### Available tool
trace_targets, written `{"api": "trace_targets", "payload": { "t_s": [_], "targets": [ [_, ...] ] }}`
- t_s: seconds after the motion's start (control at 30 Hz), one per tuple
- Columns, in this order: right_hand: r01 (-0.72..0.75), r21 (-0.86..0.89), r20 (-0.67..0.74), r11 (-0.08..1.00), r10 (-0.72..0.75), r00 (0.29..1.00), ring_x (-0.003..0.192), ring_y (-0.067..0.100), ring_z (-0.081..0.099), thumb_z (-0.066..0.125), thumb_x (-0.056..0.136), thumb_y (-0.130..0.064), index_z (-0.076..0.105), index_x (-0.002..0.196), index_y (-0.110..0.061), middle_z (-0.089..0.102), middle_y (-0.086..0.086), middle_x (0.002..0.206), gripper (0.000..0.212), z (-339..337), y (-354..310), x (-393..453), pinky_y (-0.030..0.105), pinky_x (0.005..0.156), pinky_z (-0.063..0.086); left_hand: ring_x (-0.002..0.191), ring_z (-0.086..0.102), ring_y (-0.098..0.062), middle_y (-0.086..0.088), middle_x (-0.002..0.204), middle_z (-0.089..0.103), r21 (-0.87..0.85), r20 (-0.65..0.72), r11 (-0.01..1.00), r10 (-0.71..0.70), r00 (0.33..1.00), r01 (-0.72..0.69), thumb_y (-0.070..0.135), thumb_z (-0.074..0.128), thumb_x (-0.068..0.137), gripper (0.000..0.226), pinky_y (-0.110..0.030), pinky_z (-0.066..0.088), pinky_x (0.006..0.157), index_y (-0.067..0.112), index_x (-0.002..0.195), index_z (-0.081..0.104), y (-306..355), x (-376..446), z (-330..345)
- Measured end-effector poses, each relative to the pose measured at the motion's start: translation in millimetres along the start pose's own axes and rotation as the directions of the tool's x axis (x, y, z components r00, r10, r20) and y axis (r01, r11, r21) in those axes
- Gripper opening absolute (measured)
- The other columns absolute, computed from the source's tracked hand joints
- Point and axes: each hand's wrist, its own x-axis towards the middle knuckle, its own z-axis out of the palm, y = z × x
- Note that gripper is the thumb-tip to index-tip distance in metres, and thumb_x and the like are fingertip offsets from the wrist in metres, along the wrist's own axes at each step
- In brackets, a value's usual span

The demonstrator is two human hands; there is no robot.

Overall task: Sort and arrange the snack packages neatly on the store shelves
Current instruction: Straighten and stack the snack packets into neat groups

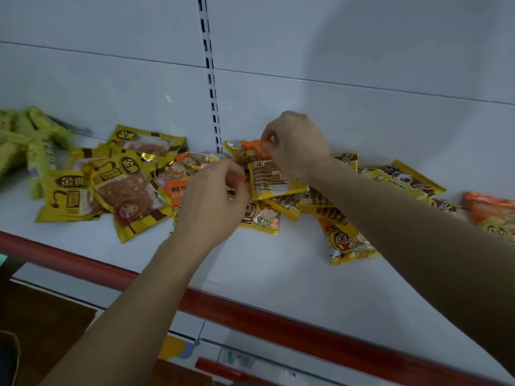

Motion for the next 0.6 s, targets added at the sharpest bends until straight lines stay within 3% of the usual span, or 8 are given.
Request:
{"api": "trace_targets", "payload": {
  "t_s": [0.1,0.2,0.23,0.27,0.37,0.4,0.53,0.6],
  "targets": [
    [-0.042,0.138,-0.238,0.990,0.075,0.968,0.076,0.010,0.056,0.068,0.093,-0.027,0.078,0.099,-0.025,0.057,-0.005,0.093,0.012,-19,1,-11,0.017,0.064,0.042,0.070,0.062,-0.003,0.009,0.084,0.069,-0.310,-0.029,0.944,-0.128,0.991,0.113,0.021,0.054,0.101,0.015,-0.025,0.049,0.062,0.020,0.101,0.069,-4,7,-6],
    [-0.066,0.312,-0.274,0.948,0.157,0.949,0.072,0.004,0.058,0.072,0.091,-0.030,0.078,0.096,-0.032,0.062,-0.008,0.091,0.008,-46,-1,-42,0.016,0.066,0.042,0.062,0.062,-0.016,-0.002,0.076,0.071,-0.747,0.122,0.592,-0.324,0.938,0.301,0.033,0.041,0.107,0.041,-0.033,0.043,0.054,0.025,0.087,0.076,9,12,-12],
    [-0.080,0.361,-0.265,0.929,0.185,0.946,0.074,0.005,0.060,0.073,0.090,-0.031,0.077,0.095,-0.034,0.063,-0.008,0.092,0.007,-52,-3,-55,0.019,0.067,0.045,0.062,0.062,-0.018,-0.004,0.076,0.070,-0.801,0.182,0.495,-0.335,0.924,0.337,0.039,0.038,0.108,0.048,-0.033,0.041,0.054,0.032,0.081,0.077,15,13,-13],
    [-0.099,0.405,-0.255,0.909,0.216,0.942,0.076,0.007,0.061,0.073,0.090,-0.031,0.076,0.093,-0.035,0.065,-0.008,0.093,0.006,-57,-3,-68,0.023,0.068,0.047,0.064,0.062,-0.018,-0.004,0.077,0.069,-0.811,0.196,0.482,-0.311,0.930,0.332,0.045,0.038,0.107,0.046,-0.033,0.041,0.055,0.039,0.082,0.076,20,12,-11],
    [-0.168,0.503,-0.230,0.848,0.319,0.919,0.081,0.010,0.064,0.072,0.091,-0.027,0.072,0.087,-0.035,0.067,-0.006,0.093,0.009,-64,-1,-106,0.030,0.071,0.052,0.077,0.062,-0.001,0.000,0.090,0.064,-0.587,0.011,0.807,-0.070,0.997,0.064,0.053,0.048,0.101,0.023,-0.020,0.046,0.067,0.039,0.112,0.063,27,7,-3],
    [-0.192,0.540,-0.210,0.819,0.352,0.912,0.081,0.010,0.064,0.071,0.092,-0.025,0.071,0.087,-0.032,0.068,-0.006,0.089,0.008,-65,2,-118,0.030,0.071,0.053,0.082,0.063,0.001,0.000,0.094,0.064,-0.544,-0.027,0.839,0.002,1.000,-0.016,0.053,0.051,0.100,0.024,-0.018,0.047,0.069,0.035,0.111,0.064,28,7,0],
    [-0.256,0.657,-0.081,0.709,0.405,0.911,0.076,0.010,0.064,0.065,0.097,-0.021,0.071,0.093,-0.020,0.070,-0.002,0.081,0.007,-77,15,-156,0.027,0.068,0.050,0.091,0.070,-0.020,0.000,0.095,0.071,-0.653,0.071,0.756,0.114,0.991,-0.040,0.045,0.054,0.099,0.022,-0.049,0.059,0.070,0.030,0.100,0.070,48,3,14],
    [-0.268,0.698,-0.097,0.664,0.458,0.883,0.076,0.016,0.067,0.066,0.097,-0.020,0.072,0.095,-0.018,0.072,0.001,0.082,0.007,-85,21,-171,0.032,0.068,0.054,0.083,0.070,-0.014,0.004,0.086,0.073,-0.671,0.090,0.739,0.171,0.981,-0.067,0.033,0.055,0.103,0.019,-0.041,0.059,0.066,0.028,0.093,0.070,62,-2,20]
  ]
}}
